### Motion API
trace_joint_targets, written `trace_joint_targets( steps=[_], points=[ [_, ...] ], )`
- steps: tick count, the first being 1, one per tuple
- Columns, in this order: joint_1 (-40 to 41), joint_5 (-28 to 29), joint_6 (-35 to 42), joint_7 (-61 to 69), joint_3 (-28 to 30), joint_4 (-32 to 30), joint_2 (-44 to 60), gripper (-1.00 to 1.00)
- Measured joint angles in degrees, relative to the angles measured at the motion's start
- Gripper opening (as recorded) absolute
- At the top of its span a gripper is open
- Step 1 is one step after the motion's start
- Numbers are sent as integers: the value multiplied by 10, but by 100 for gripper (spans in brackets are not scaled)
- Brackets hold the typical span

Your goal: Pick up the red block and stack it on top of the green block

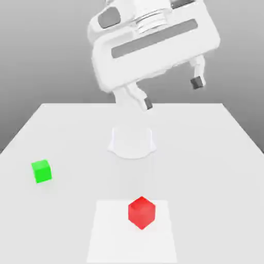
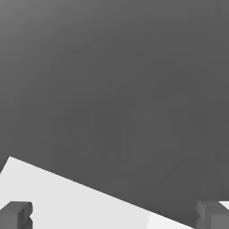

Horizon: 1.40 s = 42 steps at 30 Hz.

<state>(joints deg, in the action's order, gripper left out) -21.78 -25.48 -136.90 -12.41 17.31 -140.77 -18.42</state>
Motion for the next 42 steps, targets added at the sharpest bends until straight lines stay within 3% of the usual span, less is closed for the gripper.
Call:
trace_joint_targets(
  steps=[9, 17, 23, 29, 31, 37, 42],
  points=[
    [-40, -73, -35, 129, 5, -48, 127, 0],
    [-56, -55, -100, 186, 1, -101, 198, 0],
    [-50, 31, -165, 177, 11, -146, 211, 0],
    [-33, 223, -224, 94, 36, -192, 185, 0],
    [-17, 245, -241, 85, 35, -195, 191, 0],
    [-14, 196, -293, 122, 4, -186, 247, 0],
    [42, 128, -340, 172, -67, -177, 310, 0]
  ],
)
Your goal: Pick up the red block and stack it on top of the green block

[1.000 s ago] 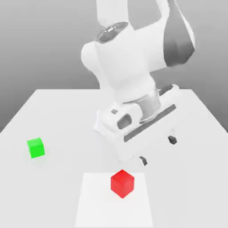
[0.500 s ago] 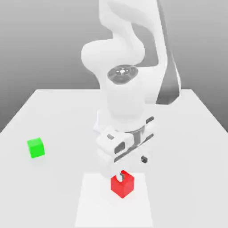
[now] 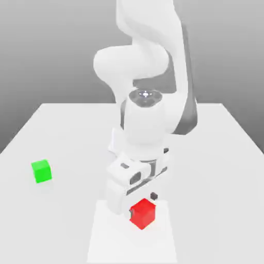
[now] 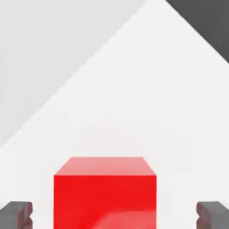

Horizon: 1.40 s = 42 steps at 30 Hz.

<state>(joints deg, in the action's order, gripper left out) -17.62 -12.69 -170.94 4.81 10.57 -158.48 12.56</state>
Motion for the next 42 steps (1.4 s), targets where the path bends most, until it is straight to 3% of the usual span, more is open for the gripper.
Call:
trace_joint_targets(
  steps=[1, 8, 16, 21, 23, 26, 39, 42],
  points=[
    [13, -10, -8, 8, -15, 2, 11, -100],
    [17, -11, -9, 8, -19, 2, 13, -100],
    [-22, 98, 60, -71, 44, -12, -78, -100],
    [-14, 129, 103, -94, 47, -21, -125, -100],
    [-15, 145, 113, -100, 77, -26, -138, -100],
    [84, 176, 126, -111, 123, -34, -157, -100],
    [382, 332, 189, -172, 285, -68, -273, -100],
    [422, 353, 202, -183, 296, -67, -284, -100]
  ],
)
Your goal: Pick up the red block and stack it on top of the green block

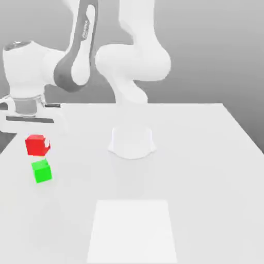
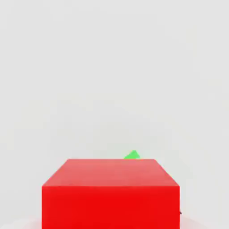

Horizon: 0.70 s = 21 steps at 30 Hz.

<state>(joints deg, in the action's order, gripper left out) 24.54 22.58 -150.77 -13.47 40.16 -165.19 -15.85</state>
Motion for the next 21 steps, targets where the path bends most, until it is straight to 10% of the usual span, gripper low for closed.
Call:
trace_joint_targets(
  steps=[14, 21],
  points=[
    [-11, -26, -66, 18, 19, 11, 87, -100],
    [-48, -222, -153, 155, -5, -1, 170, -100]
  ],
)
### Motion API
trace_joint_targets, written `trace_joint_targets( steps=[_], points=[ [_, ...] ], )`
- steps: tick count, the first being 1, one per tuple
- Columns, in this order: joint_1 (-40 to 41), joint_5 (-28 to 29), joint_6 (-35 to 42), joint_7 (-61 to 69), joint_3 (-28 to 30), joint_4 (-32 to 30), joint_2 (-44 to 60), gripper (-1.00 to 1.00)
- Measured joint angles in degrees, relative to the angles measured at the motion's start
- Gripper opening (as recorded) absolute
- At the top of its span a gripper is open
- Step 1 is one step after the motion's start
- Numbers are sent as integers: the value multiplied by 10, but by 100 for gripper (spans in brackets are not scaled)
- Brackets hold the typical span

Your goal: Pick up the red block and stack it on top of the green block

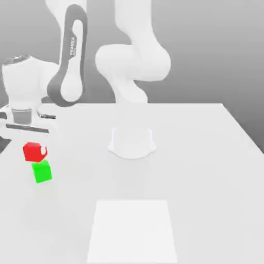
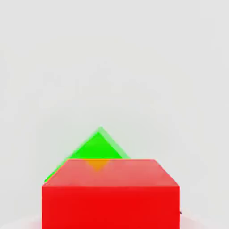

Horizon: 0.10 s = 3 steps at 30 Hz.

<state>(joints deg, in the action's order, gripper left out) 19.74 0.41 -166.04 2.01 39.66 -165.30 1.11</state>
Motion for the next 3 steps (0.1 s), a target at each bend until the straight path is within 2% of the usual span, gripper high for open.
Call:
trace_joint_targets(
  steps=[1, 2, 3],
  points=[
    [17, -50, -11, 35, -33, -1, 12, -100],
    [23, -79, -17, 55, -45, -2, 19, 100],
    [23, -79, -17, 55, -45, -2, 19, 100]
  ],
)
